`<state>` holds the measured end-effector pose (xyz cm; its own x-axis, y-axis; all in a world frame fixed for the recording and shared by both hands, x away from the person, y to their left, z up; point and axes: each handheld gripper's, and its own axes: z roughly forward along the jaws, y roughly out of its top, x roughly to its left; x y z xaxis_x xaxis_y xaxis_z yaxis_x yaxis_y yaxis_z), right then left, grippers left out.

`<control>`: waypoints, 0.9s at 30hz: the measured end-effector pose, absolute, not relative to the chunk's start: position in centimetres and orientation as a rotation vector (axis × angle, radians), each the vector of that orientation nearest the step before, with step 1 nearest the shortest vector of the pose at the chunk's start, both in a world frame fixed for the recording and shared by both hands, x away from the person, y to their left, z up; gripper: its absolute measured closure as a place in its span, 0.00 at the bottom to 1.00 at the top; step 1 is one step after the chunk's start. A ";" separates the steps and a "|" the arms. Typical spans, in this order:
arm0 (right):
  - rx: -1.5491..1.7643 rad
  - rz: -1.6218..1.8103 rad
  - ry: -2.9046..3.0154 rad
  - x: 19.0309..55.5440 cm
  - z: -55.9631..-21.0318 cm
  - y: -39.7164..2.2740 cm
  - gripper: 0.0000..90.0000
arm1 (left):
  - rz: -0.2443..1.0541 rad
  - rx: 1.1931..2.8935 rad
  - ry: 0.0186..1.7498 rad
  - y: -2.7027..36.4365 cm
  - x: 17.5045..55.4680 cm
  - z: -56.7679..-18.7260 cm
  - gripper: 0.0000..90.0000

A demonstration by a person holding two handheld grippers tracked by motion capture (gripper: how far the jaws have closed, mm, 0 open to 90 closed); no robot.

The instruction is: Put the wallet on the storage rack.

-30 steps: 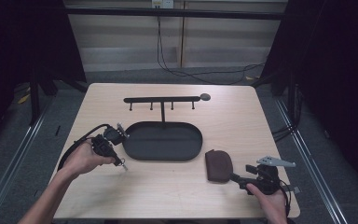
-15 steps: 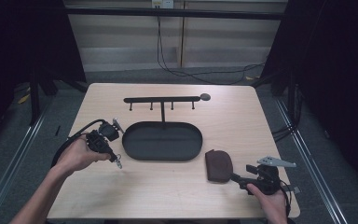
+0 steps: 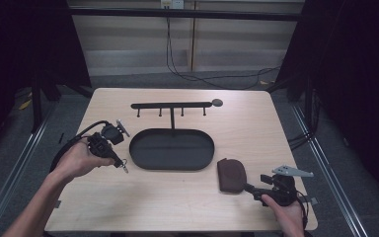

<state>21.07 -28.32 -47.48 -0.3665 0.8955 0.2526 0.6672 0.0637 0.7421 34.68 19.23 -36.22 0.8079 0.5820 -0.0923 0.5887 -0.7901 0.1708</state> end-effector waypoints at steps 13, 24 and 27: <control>1.577 1.194 2.074 21.2 -47.5 -28.2 0.21 | -0.017 2.782 0.924 19.3 35.1 -34.5 0.99; 1.569 1.192 2.096 21.3 -47.5 -28.1 0.21 | 0.005 2.803 0.904 18.4 35.3 -33.8 0.99; 1.571 1.194 2.089 21.2 -47.5 -28.2 0.21 | 0.007 2.814 0.896 17.8 35.6 -33.1 0.99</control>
<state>21.20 -28.21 -47.45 -0.3771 0.8907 0.2536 0.6709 0.0739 0.7379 35.55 17.83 -33.08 0.8175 0.5735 -0.0522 0.5726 -0.7998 0.1799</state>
